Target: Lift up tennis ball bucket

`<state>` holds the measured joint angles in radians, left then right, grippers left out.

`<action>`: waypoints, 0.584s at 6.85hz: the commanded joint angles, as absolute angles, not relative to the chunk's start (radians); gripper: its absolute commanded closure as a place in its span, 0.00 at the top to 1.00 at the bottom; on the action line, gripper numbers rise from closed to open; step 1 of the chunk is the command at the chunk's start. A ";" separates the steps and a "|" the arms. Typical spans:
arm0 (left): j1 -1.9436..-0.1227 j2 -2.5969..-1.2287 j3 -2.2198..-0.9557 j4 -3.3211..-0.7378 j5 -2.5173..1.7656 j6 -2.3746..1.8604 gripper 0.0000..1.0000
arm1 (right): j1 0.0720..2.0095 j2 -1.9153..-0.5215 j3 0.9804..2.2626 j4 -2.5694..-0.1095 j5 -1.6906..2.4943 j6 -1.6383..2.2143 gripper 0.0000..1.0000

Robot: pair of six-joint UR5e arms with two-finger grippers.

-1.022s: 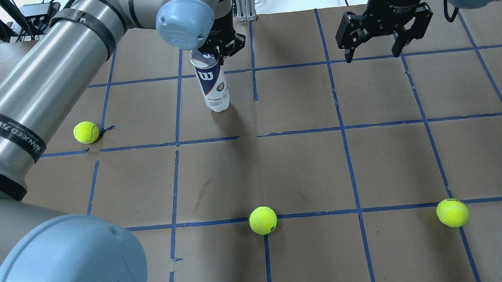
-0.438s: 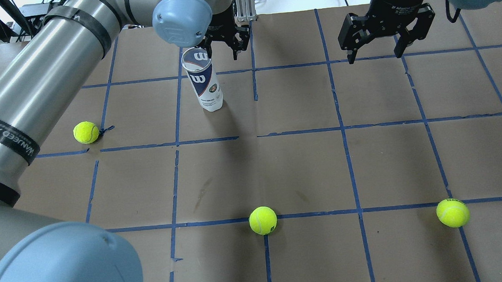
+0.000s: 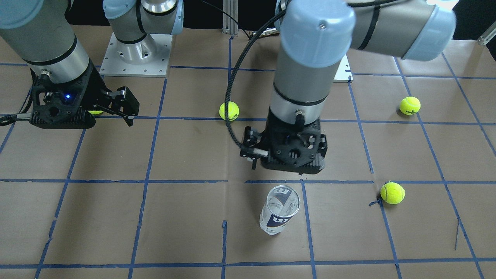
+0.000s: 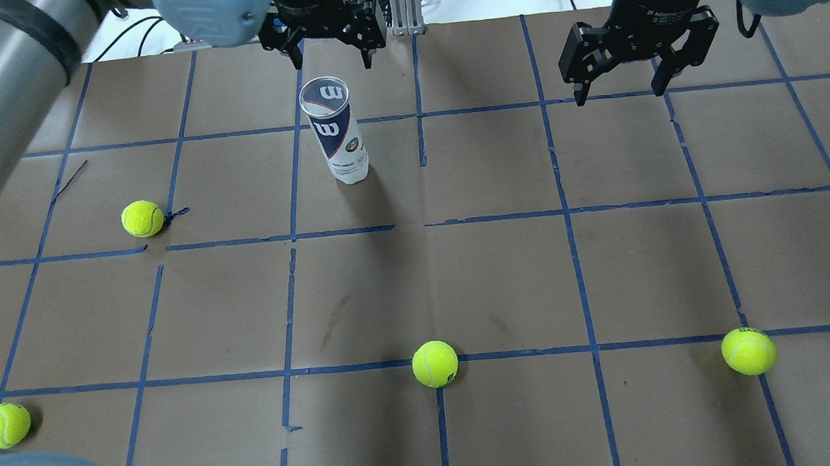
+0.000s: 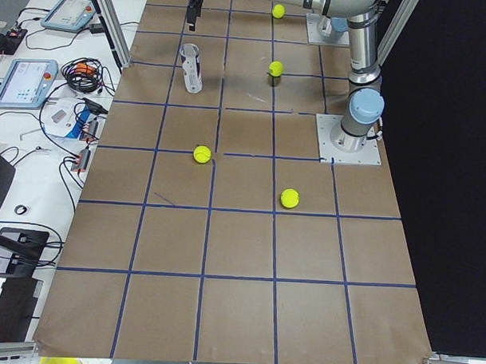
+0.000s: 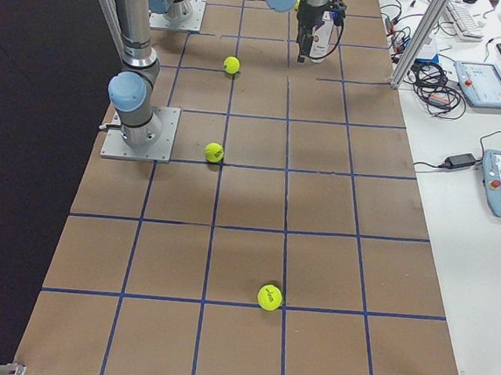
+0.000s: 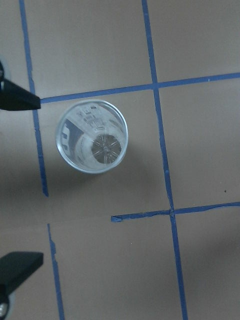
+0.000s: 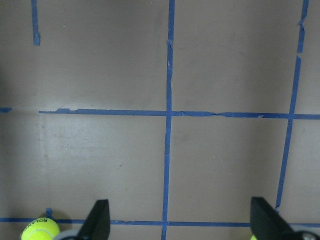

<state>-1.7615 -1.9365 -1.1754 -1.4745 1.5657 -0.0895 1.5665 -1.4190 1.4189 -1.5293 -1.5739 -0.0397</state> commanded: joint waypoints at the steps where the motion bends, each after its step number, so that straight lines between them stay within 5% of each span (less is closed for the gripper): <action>1: -1.668 -1.782 -1.224 -1.644 1.529 0.027 1.00 | 1.568 -1.419 1.419 -1.531 -1.574 -0.040 1.00; 4: -1.605 -1.632 -1.406 -1.632 1.537 0.038 1.00 | 1.569 -1.419 1.419 -1.532 -1.571 -0.040 1.00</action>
<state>-1.6161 -1.6693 -1.3508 -1.6328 1.5326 0.0349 1.5682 -1.4196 1.4189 -1.5312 -1.5718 -0.0399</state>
